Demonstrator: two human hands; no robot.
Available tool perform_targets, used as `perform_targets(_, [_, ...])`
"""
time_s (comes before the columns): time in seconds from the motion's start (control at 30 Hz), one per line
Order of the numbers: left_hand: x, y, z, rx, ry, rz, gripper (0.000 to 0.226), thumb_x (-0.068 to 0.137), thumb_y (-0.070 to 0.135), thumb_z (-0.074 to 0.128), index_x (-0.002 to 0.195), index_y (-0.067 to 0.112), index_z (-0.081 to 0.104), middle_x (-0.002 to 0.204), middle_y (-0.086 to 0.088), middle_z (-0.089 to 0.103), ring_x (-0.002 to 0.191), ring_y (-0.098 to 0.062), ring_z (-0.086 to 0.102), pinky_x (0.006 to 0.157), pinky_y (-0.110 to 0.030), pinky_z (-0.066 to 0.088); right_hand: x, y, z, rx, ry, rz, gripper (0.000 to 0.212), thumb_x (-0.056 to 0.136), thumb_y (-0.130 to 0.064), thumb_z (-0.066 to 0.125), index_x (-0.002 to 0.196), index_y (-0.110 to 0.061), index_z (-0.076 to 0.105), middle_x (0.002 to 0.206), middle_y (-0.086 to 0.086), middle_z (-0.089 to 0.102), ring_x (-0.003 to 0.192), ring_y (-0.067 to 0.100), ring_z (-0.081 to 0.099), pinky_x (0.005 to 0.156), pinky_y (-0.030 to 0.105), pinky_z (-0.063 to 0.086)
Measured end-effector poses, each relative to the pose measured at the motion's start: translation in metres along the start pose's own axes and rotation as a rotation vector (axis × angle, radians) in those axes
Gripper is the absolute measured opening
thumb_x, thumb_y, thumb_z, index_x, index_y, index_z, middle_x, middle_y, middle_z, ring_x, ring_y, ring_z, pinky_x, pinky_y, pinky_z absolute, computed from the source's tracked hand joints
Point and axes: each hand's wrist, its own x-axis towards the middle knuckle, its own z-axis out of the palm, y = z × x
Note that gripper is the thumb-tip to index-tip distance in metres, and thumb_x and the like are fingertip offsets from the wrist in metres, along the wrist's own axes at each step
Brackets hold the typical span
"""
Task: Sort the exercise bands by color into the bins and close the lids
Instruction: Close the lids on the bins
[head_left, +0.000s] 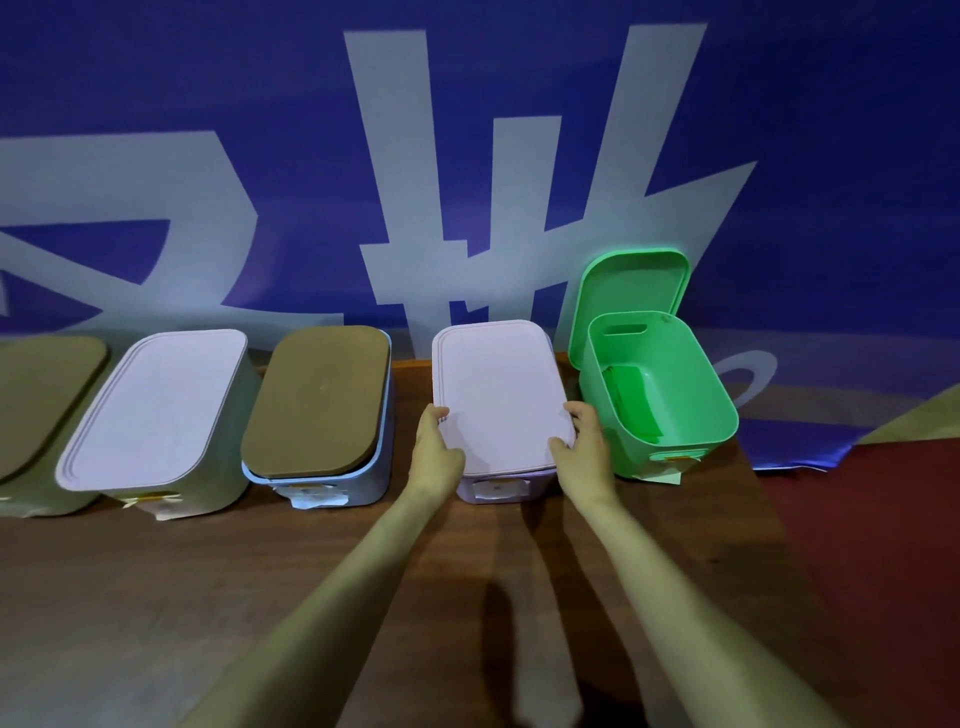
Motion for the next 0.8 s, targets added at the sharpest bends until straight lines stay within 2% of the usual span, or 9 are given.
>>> perform_targets(0.07, [-0.001, 0.000, 0.000, 0.002, -0.017, 0.000, 0.064, 0.074, -0.019, 0.046, 0.131, 0.009, 0.034, 0.132, -0.009, 0.040, 0.115, -0.019, 0.039, 0.090, -0.022, 0.041, -0.002, 0.001, 0.000, -0.017, 0.002, 0.015, 0.044, 0.079, 0.009, 0.052, 0.121, -0.007, 0.049, 0.126, 0.010, 0.054, 0.114, 0.024, 0.050, 0.084, 0.015, 0.032])
perform_targets(0.13, [-0.001, -0.001, -0.001, 0.001, -0.025, 0.000, 0.066, 0.074, -0.020, 0.047, 0.132, 0.009, 0.034, 0.133, -0.008, 0.040, 0.119, -0.021, 0.039, 0.089, -0.021, 0.039, -0.004, 0.002, 0.000, -0.018, -0.001, 0.024, 0.043, 0.080, 0.008, 0.053, 0.121, -0.006, 0.049, 0.126, 0.010, 0.054, 0.114, 0.024, 0.050, 0.085, 0.017, 0.033])
perform_targets(0.23, [-0.001, -0.001, -0.004, -0.012, -0.033, -0.007, 0.065, 0.076, -0.020, 0.043, 0.133, 0.011, 0.034, 0.133, -0.008, 0.040, 0.123, -0.024, 0.039, 0.090, -0.023, 0.040, -0.008, 0.003, 0.000, -0.024, 0.001, 0.006, 0.043, 0.081, 0.007, 0.055, 0.121, -0.006, 0.049, 0.126, 0.010, 0.054, 0.114, 0.024, 0.050, 0.087, 0.018, 0.033])
perform_targets(0.47, [0.000, -0.004, -0.006, -0.017, -0.032, -0.003, 0.065, 0.075, -0.019, 0.040, 0.132, 0.013, 0.036, 0.128, -0.004, 0.041, 0.120, -0.023, 0.040, 0.096, -0.030, 0.045, -0.014, 0.005, -0.002, -0.007, -0.007, -0.020, 0.042, 0.082, 0.008, 0.053, 0.122, -0.003, 0.049, 0.129, 0.010, 0.052, 0.118, 0.024, 0.048, 0.091, 0.012, 0.029])
perform_targets(0.6, [0.000, -0.003, -0.006, -0.001, -0.067, -0.011, 0.064, 0.077, -0.019, 0.040, 0.131, 0.014, 0.036, 0.130, -0.005, 0.040, 0.120, -0.023, 0.039, 0.100, -0.035, 0.045, -0.014, 0.001, -0.002, 0.021, -0.025, 0.032, 0.045, 0.082, 0.010, 0.050, 0.124, -0.005, 0.047, 0.133, 0.009, 0.048, 0.122, 0.021, 0.044, 0.094, 0.016, 0.030])
perform_targets(0.7, [0.001, -0.002, -0.006, 0.000, -0.099, -0.026, 0.064, 0.078, -0.019, 0.039, 0.132, 0.016, 0.035, 0.132, -0.006, 0.039, 0.122, -0.025, 0.039, 0.098, -0.034, 0.047, -0.015, 0.000, -0.002, 0.034, -0.036, 0.045, 0.047, 0.081, 0.012, 0.048, 0.124, -0.006, 0.047, 0.133, 0.009, 0.046, 0.122, 0.020, 0.043, 0.093, 0.016, 0.030])
perform_targets(0.8, [0.000, -0.003, -0.005, -0.027, -0.085, -0.033, 0.065, 0.078, -0.019, 0.038, 0.134, 0.013, 0.034, 0.134, -0.007, 0.038, 0.125, -0.027, 0.038, 0.103, -0.038, 0.045, -0.016, 0.001, -0.003, 0.017, -0.062, 0.033, 0.047, 0.080, 0.011, 0.050, 0.124, -0.005, 0.047, 0.134, 0.010, 0.043, 0.121, 0.020, 0.043, 0.090, 0.010, 0.028])
